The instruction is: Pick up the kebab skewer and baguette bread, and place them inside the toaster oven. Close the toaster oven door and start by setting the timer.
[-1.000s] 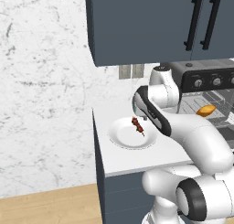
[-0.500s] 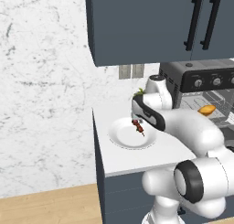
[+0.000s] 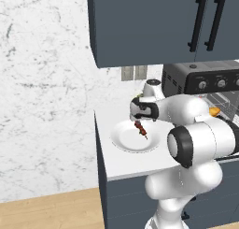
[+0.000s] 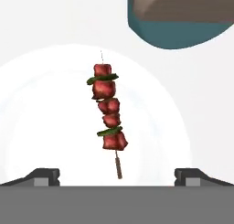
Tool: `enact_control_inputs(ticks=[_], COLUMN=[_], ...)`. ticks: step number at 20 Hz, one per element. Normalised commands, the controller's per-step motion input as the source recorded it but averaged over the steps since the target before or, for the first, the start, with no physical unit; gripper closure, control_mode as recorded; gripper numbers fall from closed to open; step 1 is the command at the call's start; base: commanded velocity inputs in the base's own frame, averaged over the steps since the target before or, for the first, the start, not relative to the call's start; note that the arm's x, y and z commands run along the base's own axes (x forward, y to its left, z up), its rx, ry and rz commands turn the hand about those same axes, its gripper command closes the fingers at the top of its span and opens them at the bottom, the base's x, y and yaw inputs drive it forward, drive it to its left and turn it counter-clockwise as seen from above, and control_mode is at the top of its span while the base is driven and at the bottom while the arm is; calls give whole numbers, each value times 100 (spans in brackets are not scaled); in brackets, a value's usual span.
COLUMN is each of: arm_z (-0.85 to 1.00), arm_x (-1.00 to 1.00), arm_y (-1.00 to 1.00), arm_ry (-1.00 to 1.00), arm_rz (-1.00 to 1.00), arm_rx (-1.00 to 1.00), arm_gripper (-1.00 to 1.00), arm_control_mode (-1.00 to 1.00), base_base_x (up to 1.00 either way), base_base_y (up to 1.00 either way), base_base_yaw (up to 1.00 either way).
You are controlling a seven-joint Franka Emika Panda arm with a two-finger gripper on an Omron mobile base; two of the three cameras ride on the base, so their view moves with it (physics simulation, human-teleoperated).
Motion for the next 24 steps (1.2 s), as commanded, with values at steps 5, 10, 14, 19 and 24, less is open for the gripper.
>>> enact_control_inputs(ticks=[5,10,14,19,24], arm_z=[-42,-55,-38,-21,-21], arm_x=[44,6,4,19,8], arm_y=[0,0,8,7,0], arm_ry=[2,5,2,0,0], arm_rz=[5,5,3,1,1], arm_rx=[0,0,0,0,0], arm_gripper=[-100,-100,-100,-100,-100], arm_control_mode=[-100,-100,-100,-100,-100], base_base_x=[0,0,0,0,0], base_base_y=[0,0,0,0,0], base_base_yaw=[0,0,0,0,0])
